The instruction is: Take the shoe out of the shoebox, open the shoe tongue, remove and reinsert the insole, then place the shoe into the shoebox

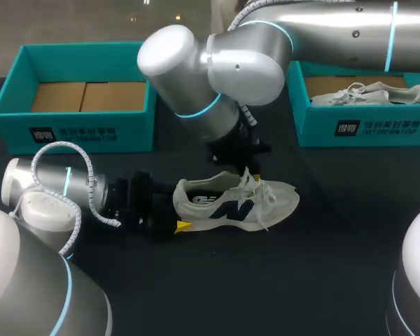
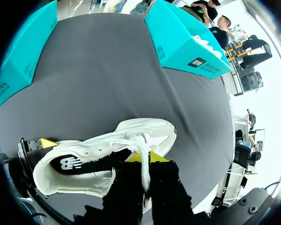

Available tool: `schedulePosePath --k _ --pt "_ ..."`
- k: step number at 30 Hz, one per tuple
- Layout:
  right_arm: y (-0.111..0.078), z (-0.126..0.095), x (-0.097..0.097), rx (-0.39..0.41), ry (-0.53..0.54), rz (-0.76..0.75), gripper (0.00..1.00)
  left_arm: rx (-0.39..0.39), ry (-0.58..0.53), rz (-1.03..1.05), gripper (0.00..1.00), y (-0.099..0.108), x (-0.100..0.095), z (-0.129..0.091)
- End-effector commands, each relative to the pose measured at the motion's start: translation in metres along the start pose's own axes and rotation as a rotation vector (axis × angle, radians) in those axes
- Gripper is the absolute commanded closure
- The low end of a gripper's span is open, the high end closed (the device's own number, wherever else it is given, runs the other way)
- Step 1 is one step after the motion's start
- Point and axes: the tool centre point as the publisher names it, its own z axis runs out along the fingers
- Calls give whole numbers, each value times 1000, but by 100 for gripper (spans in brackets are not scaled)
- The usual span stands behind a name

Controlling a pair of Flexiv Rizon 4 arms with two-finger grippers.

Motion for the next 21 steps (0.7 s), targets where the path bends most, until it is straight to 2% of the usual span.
schedulePosePath --k 1,5,16,21 --pt "-6 -4 1 -11 13 42 75 -2 1 -1 100 5 1 3" --pt "-9 -4 6 -10 25 35 66 -2 1 -1 100 5 1 3" --pt "-29 -15 16 31 59 29 63 -2 1 -1 100 5 1 3" --pt "-42 -18 12 64 61 53 60 -2 1 -1 100 5 1 3"
